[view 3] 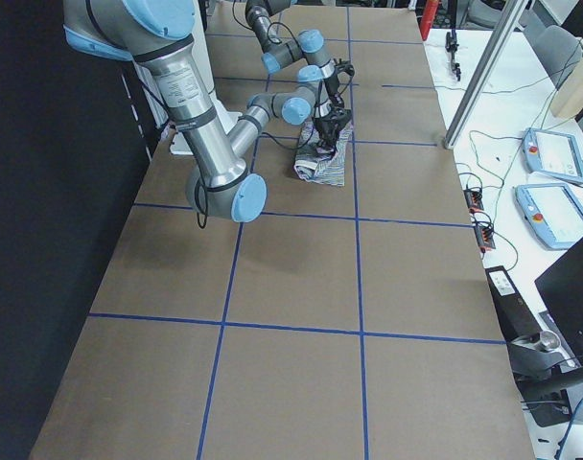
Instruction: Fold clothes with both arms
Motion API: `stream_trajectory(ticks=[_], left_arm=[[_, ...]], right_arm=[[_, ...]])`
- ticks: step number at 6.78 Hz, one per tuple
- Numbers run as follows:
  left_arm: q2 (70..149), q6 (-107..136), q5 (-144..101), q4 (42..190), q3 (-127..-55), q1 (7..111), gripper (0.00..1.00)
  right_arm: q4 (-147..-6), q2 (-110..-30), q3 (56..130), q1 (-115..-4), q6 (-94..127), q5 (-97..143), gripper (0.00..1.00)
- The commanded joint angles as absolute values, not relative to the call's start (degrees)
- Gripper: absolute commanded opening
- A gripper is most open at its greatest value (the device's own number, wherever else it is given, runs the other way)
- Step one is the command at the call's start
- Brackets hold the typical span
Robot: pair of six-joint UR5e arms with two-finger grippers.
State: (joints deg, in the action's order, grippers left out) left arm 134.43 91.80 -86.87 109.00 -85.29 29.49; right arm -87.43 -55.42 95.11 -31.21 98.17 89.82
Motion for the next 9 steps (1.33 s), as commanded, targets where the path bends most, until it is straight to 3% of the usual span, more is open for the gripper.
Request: stream_trajectory(ticks=[1,2,5,9], left_arm=[[134.30,90.80,-87.01,111.18,-83.67,29.44,0.21],[133.17,84.35,-87.01,111.09,-84.11,29.44,0.99],[122.38,67.73,-99.51,111.18,-97.27,36.61,1.00],[120.76,63.61,-102.66,111.18,-97.29,41.22,1.00]], right_arm=[[-86.48,-55.37,93.78,-31.55,94.60,89.83,0.55],[-86.75,-55.46,93.26,-31.55,92.57,89.56,1.00],[-86.92,-52.92,94.74,-31.73,83.61,89.91,1.00],[-87.36,-51.33,95.19,-24.45,72.97,84.55,1.00]])
